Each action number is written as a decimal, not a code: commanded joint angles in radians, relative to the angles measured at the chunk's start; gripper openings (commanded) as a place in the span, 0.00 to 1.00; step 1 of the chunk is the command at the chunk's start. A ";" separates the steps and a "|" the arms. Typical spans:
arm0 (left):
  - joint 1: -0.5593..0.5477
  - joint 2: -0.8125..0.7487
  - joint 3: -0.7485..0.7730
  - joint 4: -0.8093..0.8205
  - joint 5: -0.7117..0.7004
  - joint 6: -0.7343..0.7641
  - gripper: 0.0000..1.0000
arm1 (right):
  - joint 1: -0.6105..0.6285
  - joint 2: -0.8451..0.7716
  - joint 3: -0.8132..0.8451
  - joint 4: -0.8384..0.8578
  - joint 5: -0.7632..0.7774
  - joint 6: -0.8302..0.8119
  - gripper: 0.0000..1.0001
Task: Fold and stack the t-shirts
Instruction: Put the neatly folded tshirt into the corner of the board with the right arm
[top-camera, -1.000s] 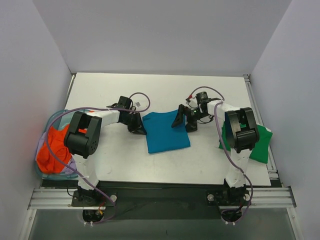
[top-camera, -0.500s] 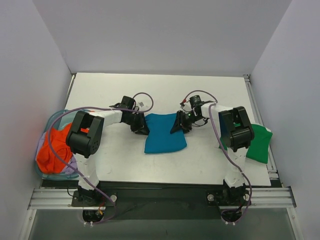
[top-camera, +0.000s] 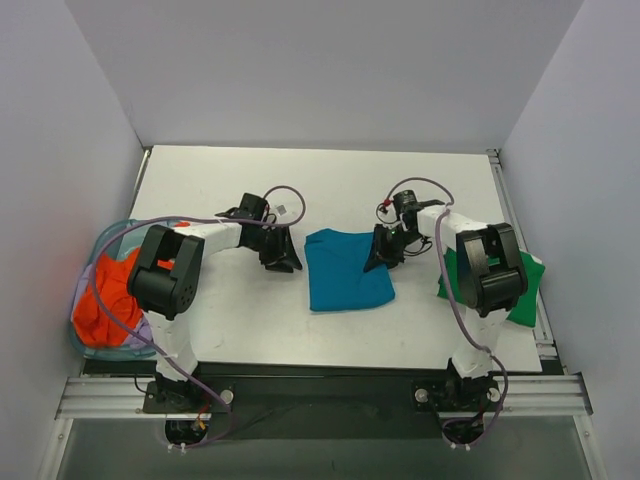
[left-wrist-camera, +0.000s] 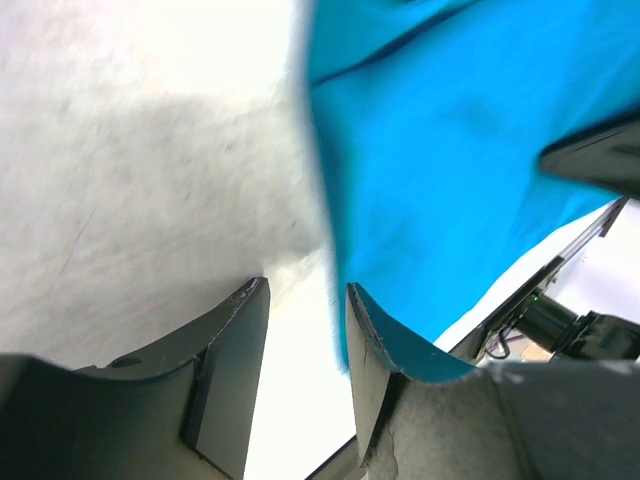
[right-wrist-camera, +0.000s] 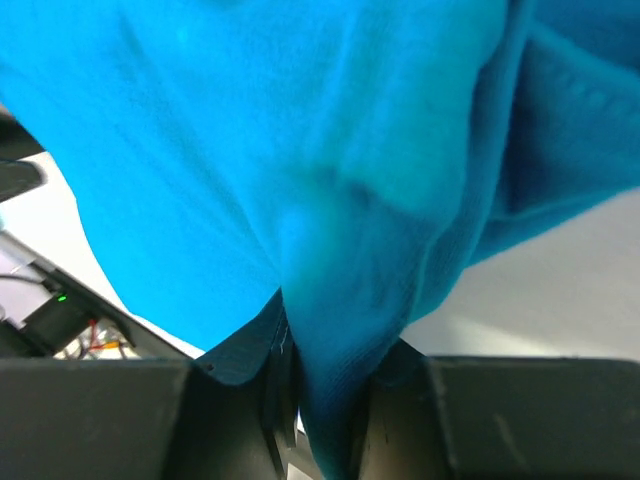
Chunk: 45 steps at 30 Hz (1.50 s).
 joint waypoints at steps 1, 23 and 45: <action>0.018 -0.058 -0.046 -0.037 -0.036 0.055 0.48 | -0.038 -0.106 0.003 -0.187 0.115 -0.073 0.00; 0.026 -0.158 -0.272 0.052 0.003 0.058 0.48 | -0.216 -0.326 0.269 -0.731 0.350 -0.215 0.00; 0.026 -0.213 -0.373 0.083 0.003 0.063 0.48 | -0.386 -0.436 0.494 -0.909 0.322 -0.292 0.00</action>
